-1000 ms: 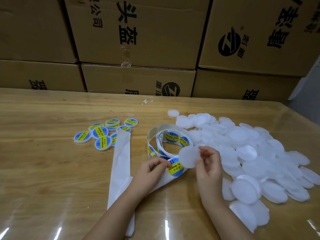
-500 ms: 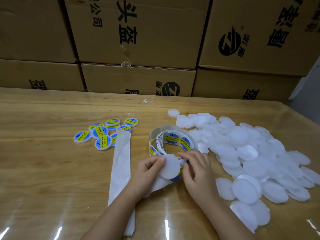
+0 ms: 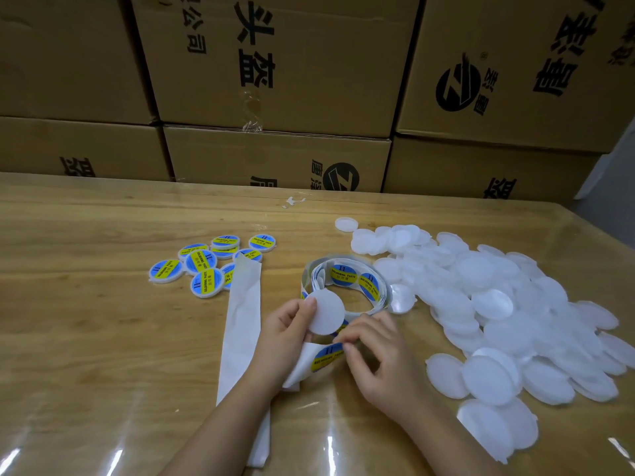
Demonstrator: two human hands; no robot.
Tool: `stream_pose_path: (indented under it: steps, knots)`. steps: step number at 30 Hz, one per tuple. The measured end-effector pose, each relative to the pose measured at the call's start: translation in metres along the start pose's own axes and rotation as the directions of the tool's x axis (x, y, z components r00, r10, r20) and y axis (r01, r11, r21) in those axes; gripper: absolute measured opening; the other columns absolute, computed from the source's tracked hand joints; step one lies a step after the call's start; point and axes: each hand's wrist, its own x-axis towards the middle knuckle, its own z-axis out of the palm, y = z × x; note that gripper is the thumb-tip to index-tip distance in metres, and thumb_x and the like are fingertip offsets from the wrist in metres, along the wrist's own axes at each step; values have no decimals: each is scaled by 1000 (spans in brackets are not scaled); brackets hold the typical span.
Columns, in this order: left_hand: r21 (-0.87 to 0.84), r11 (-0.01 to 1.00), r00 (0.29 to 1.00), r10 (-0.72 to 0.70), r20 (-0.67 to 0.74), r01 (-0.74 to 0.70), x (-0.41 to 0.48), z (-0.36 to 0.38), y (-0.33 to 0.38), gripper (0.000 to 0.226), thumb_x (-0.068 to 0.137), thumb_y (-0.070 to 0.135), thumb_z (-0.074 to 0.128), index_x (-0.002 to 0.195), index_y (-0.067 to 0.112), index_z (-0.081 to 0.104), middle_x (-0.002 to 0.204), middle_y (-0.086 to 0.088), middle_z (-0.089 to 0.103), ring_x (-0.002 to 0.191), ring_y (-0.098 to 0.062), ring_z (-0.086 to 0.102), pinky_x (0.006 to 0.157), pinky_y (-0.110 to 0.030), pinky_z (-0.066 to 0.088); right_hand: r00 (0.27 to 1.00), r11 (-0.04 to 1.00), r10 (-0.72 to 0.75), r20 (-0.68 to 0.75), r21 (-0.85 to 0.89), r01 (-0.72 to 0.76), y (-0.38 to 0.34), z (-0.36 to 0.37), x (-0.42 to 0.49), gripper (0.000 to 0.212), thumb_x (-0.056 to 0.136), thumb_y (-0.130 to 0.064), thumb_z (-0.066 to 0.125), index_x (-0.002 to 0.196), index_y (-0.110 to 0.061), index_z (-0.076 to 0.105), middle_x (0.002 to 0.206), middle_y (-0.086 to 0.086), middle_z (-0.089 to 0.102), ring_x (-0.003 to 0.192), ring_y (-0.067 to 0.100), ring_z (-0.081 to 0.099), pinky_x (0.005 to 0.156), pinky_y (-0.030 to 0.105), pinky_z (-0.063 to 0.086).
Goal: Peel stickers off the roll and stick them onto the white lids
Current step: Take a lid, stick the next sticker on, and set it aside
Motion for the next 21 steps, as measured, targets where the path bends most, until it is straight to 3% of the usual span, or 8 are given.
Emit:
stream_pose_path:
  steps: [4, 8, 12, 17, 21]
  knots:
    - [67, 998, 997, -15, 72, 10, -1, 4, -1, 39, 91, 30, 53, 75, -4, 57, 62, -1, 53, 62, -10, 48, 64, -28, 41, 999, 999, -43, 7, -1, 43, -1, 0, 0, 9, 86, -13, 57, 87, -13, 66, 83, -9, 60, 83, 17, 51, 77, 27, 44]
    - [230, 972, 991, 16, 129, -46, -4, 6, -6, 35, 94, 28, 54, 59, 21, 49, 53, 9, 42, 57, -10, 40, 62, -32, 35, 996, 996, -90, 24, 5, 90, -3, 2, -1, 10, 88, -13, 57, 90, -12, 66, 86, -6, 63, 83, 19, 54, 78, 29, 45]
    - [386, 916, 992, 71, 107, -107, -5, 6, -8, 40, 93, 32, 55, 55, 30, 44, 50, 10, 37, 54, -11, 34, 57, -33, 31, 995, 994, -100, 22, 50, 99, -6, 2, -2, 8, 90, -13, 56, 90, -12, 64, 86, -5, 63, 82, 19, 53, 78, 30, 45]
    - [500, 853, 986, 92, 142, -152, -6, 5, -7, 34, 94, 39, 51, 63, 26, 46, 53, 10, 47, 56, -8, 43, 59, -37, 39, 991, 991, -121, 51, 65, 118, -6, 4, -2, 13, 90, -6, 57, 96, -12, 67, 94, -7, 64, 86, 16, 54, 80, 30, 45]
    - [543, 816, 975, 105, 197, -198, -7, 4, -9, 31, 96, 38, 50, 72, 18, 49, 59, 4, 52, 59, -13, 47, 60, -41, 43, 972, 978, -209, 104, 33, 207, -8, 2, 0, 32, 83, 5, 61, 105, -16, 70, 98, -5, 62, 89, 11, 53, 83, 24, 42]
